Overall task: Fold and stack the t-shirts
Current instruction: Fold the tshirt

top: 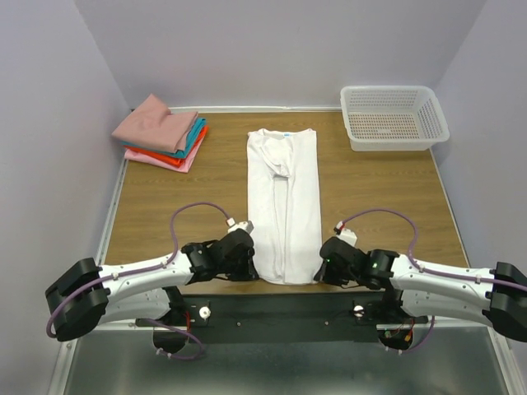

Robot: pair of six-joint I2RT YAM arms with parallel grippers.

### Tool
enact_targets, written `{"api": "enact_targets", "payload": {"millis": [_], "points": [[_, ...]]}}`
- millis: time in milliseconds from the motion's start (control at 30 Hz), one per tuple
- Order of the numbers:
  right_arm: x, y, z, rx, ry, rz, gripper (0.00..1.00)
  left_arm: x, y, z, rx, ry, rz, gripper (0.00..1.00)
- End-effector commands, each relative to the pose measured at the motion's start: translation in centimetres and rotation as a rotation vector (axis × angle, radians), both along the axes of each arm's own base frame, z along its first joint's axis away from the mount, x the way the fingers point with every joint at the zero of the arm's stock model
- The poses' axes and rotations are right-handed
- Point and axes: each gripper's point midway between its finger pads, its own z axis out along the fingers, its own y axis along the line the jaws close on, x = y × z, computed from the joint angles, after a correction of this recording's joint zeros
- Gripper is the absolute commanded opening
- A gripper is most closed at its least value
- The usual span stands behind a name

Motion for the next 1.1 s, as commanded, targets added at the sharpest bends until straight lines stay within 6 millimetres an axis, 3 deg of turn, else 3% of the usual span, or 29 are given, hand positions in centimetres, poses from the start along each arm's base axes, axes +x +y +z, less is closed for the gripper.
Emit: {"api": "enact_targets", "payload": {"millis": [0, 333, 667, 900, 1067], "points": [[1.8, 0.3, 1.5, -0.034, -0.09, 0.012, 0.0, 2.1, -1.0, 2.5, -0.041, -0.117, 0.019, 0.0], [6.6, 1.4, 6.8, -0.048, -0.321, -0.05, 0.0, 5.3, -1.8, 5.0, 0.007, -0.235, 0.071, 0.0], [10.9, 0.8, 10.5, -0.121, -0.505, -0.195, 0.01, 9.7, -2.0, 7.2, 0.017, -0.333, 0.155, 0.0], [13.9, 0.6, 12.4, -0.234, -0.616, -0.282, 0.0, 13.2, -2.3, 9.4, -0.026, -0.397, 0.176, 0.0], [15.8, 2.0, 12.8, -0.293, -0.631, -0.271, 0.0, 16.1, -1.6, 10.5, -0.021, -0.428, 0.213, 0.0]]}}
